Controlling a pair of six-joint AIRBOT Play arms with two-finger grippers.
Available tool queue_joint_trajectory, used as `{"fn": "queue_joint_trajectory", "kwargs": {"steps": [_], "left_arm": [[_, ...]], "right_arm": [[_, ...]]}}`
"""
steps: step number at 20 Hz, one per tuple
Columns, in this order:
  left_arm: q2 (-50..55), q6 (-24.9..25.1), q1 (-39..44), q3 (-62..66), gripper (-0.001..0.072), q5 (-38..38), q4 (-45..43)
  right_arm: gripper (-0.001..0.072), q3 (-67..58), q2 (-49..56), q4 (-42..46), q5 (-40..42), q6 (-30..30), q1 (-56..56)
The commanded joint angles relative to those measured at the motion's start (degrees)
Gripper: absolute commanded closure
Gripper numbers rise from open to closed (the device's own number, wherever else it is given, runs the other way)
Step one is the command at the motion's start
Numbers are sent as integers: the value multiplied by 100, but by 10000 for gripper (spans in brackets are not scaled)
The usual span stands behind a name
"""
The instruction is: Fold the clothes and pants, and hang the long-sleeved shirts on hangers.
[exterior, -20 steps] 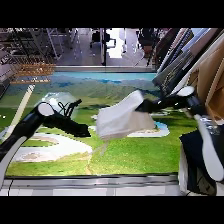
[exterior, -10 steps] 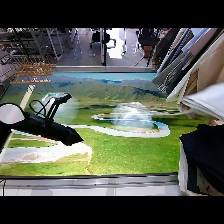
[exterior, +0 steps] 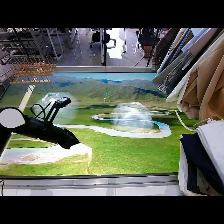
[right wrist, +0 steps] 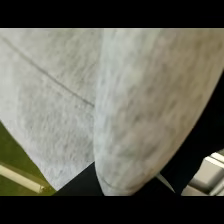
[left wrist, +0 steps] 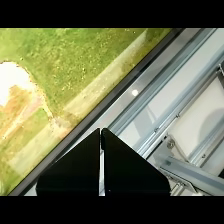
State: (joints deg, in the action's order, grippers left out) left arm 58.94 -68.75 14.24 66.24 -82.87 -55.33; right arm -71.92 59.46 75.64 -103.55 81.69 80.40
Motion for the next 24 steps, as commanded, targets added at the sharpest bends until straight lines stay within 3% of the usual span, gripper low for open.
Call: {"fn": "queue_joint_trajectory", "kwargs": {"steps": [1, 2, 3, 5, 7, 9, 12, 14, 17, 19, 22, 23, 24], "left_arm": [[-7, 22, -7, -15, 695, 407, -24], [-7, 22, -7, -15, 695, 518, -57], [-7, 20, -7, -15, 695, 627, -208], [-7, 11, -9, -7, 695, 702, -820], [-9, -417, -9, -7, 695, 643, -1853], [-9, -881, -9, -7, 695, 439, -3377], [-15, -1453, -249, -7, 695, 177, -5324], [-57, -1635, -894, -7, 695, 258, -5423], [-140, -1698, -2262, -7, 696, 527, -4511], [-199, -1650, -2975, -7, 695, 800, -3340], [-219, -1462, -3617, -7, 694, 1615, -852], [-221, -1462, -3663, -7, 694, 1818, -382], [-221, -1462, -3672, -9, 694, 2087, -173]], "right_arm": [[482, 1196, 179, 1462, 520, 374, 205], [129, 1233, 315, 1388, 654, 376, 188], [27, 1143, 470, 1419, 664, 348, 127], [13, 584, 695, 1419, 376, 350, 11], [13, -378, 774, 1338, 81, 356, -247], [13, -1447, 772, 761, 476, 367, -678], [14, -2415, 769, -1126, 1757, 369, -1696], [15, -2444, 789, -2055, 2210, 308, -2723], [18, -2354, 964, -1344, 2100, -57, -4623], [123, -2017, 1080, -752, 2223, -98, -5764], [152, -1528, 1338, -92, 3049, -341, -6832], [302, -1464, 1434, 83, 3338, -341, -6983], [690, -1458, 1526, 186, 3578, -334, -7071]]}}
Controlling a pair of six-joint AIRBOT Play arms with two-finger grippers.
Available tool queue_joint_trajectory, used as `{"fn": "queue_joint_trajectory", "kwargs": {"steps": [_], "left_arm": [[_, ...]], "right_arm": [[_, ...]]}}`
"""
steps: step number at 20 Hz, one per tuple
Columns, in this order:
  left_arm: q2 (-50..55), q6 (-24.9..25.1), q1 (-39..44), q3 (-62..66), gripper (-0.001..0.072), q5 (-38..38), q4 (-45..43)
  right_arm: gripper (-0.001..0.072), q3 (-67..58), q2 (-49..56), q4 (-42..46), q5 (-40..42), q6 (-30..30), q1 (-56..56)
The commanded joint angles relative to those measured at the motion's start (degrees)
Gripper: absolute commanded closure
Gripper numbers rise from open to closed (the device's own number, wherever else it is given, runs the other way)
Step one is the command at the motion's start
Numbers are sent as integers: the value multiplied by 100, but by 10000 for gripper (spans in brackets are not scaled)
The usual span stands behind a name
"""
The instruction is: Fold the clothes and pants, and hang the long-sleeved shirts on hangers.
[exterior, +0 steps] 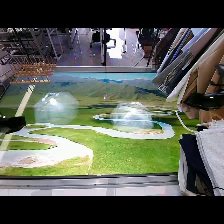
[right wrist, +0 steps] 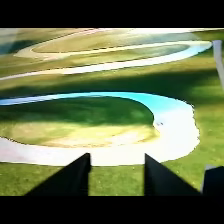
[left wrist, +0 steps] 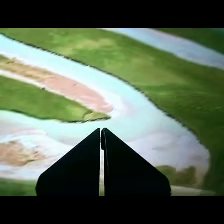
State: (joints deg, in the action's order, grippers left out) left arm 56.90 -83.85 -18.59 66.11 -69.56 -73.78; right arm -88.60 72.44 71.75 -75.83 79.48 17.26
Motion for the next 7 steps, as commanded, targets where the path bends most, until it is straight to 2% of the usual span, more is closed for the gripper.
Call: {"fn": "queue_joint_trajectory", "kwargs": {"steps": [1, 7], "left_arm": [[-15, 46, -382, 4, 694, 1005, 1757], [-15, 48, -389, 4, 694, 1152, 1790]], "right_arm": [[683, 210, 273, 586, 1051, -107, -765], [684, 205, 256, 562, 1698, -96, -765]]}}
